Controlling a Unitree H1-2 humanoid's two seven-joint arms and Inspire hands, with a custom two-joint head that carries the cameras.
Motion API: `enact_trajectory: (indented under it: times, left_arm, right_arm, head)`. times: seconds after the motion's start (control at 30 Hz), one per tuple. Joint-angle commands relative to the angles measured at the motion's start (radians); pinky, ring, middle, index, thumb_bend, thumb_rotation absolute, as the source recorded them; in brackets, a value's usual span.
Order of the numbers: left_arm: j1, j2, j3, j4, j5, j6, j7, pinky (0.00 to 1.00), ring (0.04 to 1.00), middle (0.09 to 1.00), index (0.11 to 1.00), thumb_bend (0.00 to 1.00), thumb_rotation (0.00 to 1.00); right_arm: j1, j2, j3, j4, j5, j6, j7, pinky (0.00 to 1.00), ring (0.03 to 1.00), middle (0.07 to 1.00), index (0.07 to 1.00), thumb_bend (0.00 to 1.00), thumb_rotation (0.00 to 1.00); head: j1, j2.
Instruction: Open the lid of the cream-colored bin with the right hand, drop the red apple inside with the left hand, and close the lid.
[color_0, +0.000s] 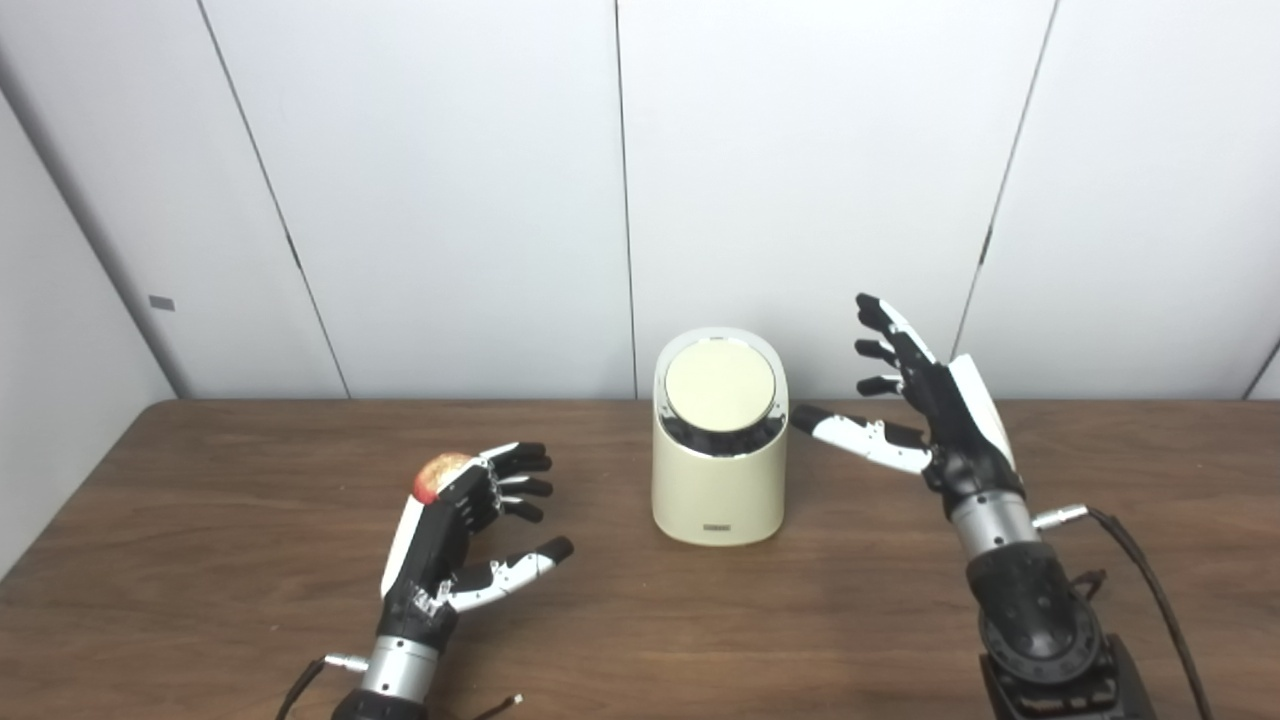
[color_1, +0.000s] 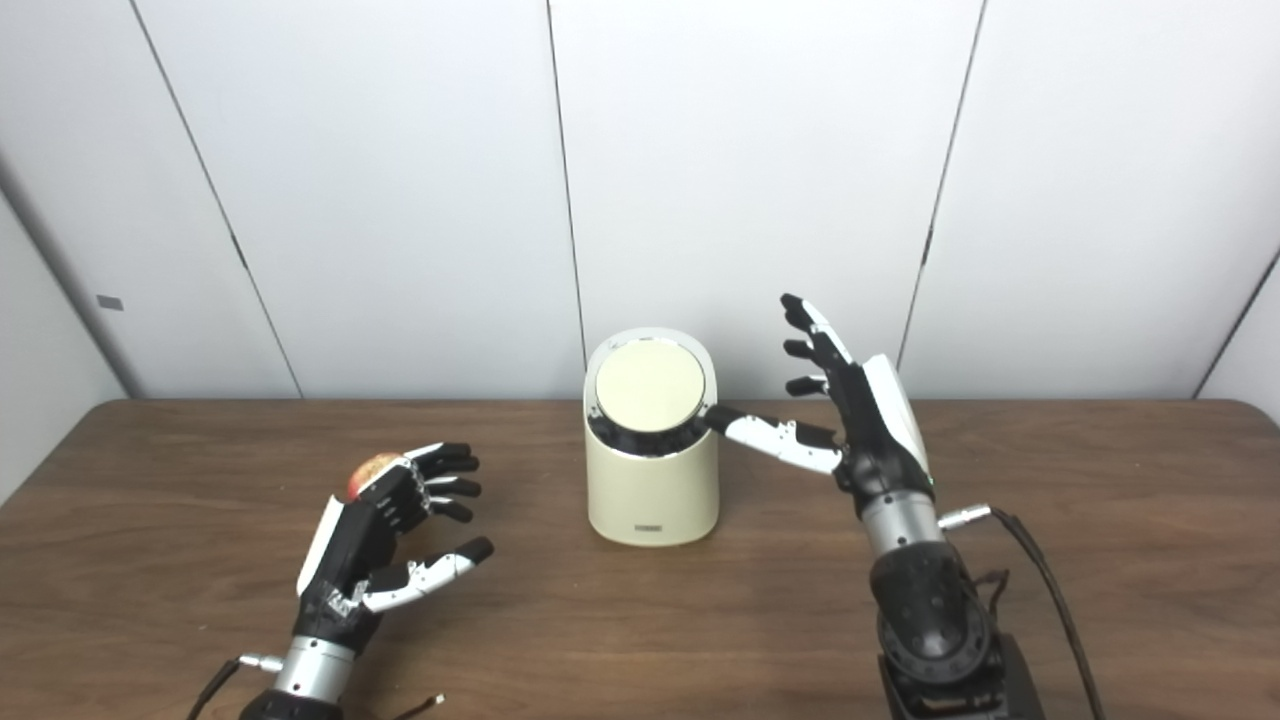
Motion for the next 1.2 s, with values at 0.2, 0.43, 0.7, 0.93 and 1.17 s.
enact_trajectory:
  times: [0.2, 0.43, 0.7, 0.93, 1.17]
  left_arm:
    - [0.037, -0.010, -0.012, 0.085, 0.020, -0.023, 0.008, 0.59, 0.690, 0.745, 0.762, 0.68, 0.02]
    - [0.042, -0.014, -0.012, 0.078, 0.024, -0.022, 0.009, 0.60, 0.696, 0.745, 0.762, 0.68, 0.02]
    - [0.043, -0.019, -0.013, 0.068, 0.027, -0.019, 0.013, 0.60, 0.693, 0.745, 0.760, 0.68, 0.03]
    - [0.042, -0.022, -0.015, 0.066, 0.021, -0.022, 0.009, 0.59, 0.688, 0.735, 0.750, 0.69, 0.03]
    - [0.044, -0.025, -0.015, 0.063, 0.018, -0.021, 0.008, 0.59, 0.687, 0.730, 0.748, 0.68, 0.02]
  right_arm:
    - [-0.153, -0.024, 0.033, 0.032, -0.031, 0.064, 0.019, 0.75, 0.885, 0.932, 0.951, 0.89, 0.51]
    - [-0.191, -0.044, 0.096, 0.051, -0.101, 0.118, 0.035, 0.65, 0.839, 0.927, 0.946, 0.89, 0.50]
    - [-0.204, -0.027, 0.135, 0.109, -0.173, 0.108, -0.004, 0.63, 0.876, 0.964, 0.942, 0.89, 0.45]
    - [-0.208, -0.010, 0.155, 0.148, -0.194, 0.121, -0.016, 0.61, 0.864, 0.989, 0.960, 0.92, 0.46]
    - [-0.232, 0.006, 0.159, 0.192, -0.215, 0.122, -0.026, 0.64, 0.888, 1.000, 0.965, 0.91, 0.45]
  head:
    - [-0.003, -0.004]
    - [0.004, 0.006]
    - [0.014, 0.019]
    - [0.022, 0.023]
    - [0.024, 0.023]
